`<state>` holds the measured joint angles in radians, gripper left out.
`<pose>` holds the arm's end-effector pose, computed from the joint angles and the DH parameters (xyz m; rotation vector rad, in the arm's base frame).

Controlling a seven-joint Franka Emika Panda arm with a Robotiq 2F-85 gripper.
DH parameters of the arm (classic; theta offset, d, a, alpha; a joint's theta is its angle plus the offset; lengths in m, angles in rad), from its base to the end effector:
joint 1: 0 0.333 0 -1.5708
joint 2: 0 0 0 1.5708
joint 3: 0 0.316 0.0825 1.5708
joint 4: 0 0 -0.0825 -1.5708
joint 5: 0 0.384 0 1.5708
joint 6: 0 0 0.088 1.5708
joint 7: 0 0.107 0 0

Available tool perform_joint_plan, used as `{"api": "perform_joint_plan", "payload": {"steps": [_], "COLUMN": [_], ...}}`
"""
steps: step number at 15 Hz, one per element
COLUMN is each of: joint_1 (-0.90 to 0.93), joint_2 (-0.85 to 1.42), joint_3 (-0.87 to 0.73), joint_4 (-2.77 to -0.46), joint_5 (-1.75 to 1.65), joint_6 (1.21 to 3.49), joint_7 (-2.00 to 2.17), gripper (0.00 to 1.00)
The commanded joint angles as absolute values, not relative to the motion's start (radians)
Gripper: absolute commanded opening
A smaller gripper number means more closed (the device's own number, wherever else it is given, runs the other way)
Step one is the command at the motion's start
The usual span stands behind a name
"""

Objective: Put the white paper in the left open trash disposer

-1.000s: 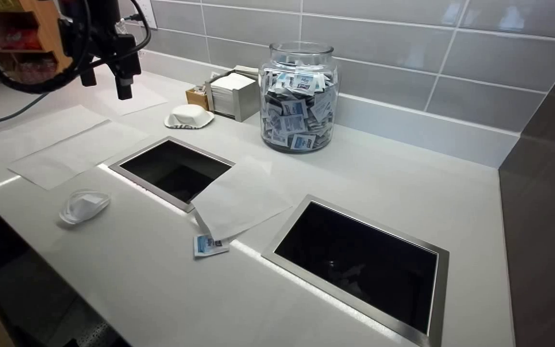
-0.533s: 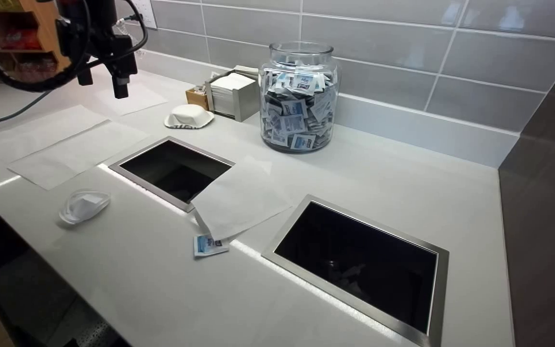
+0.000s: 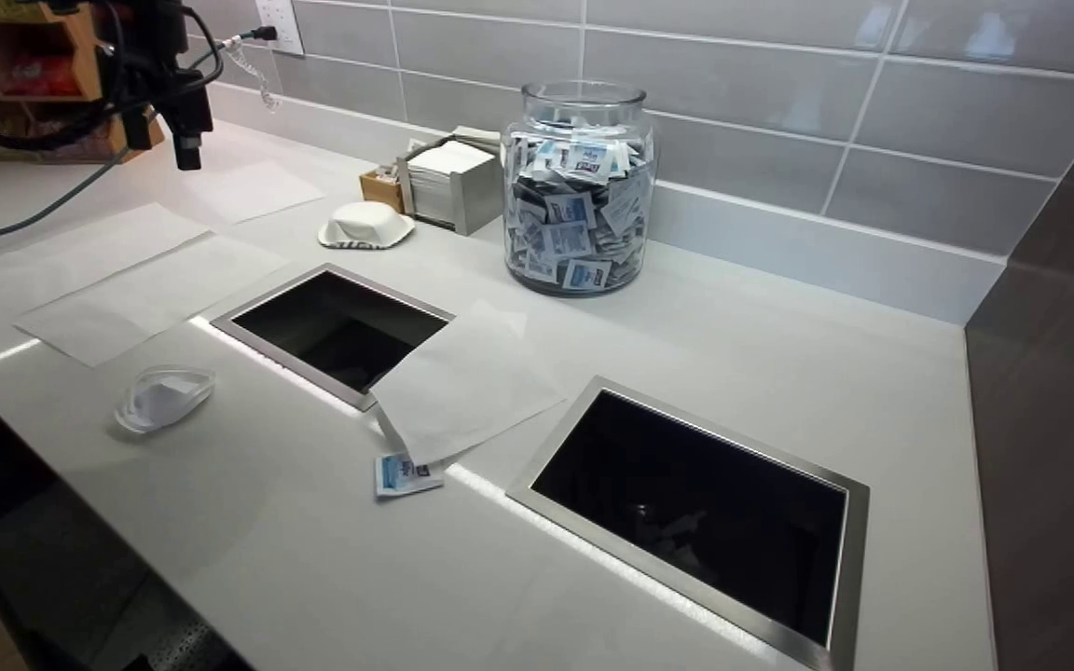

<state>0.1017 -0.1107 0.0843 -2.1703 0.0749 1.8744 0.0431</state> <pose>0.4821 0.0971 0.4273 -3.0842 -0.1736 0.2959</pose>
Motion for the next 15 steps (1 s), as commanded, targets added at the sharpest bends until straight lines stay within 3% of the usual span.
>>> {"api": "perform_joint_plan", "payload": {"steps": [1,9,15], "joint_1": [0.111,0.150,0.153], "joint_2": [0.015,0.227,0.232], "joint_3": [0.119,0.114,0.111], "joint_4": [-2.093,-1.894,-1.885], "joint_5": [0.063,0.013,0.024], "joint_6": [1.957,2.052,2.053], "joint_7": [0.230,0.373,0.351], "gripper": [1.00,1.00,1.00]}}
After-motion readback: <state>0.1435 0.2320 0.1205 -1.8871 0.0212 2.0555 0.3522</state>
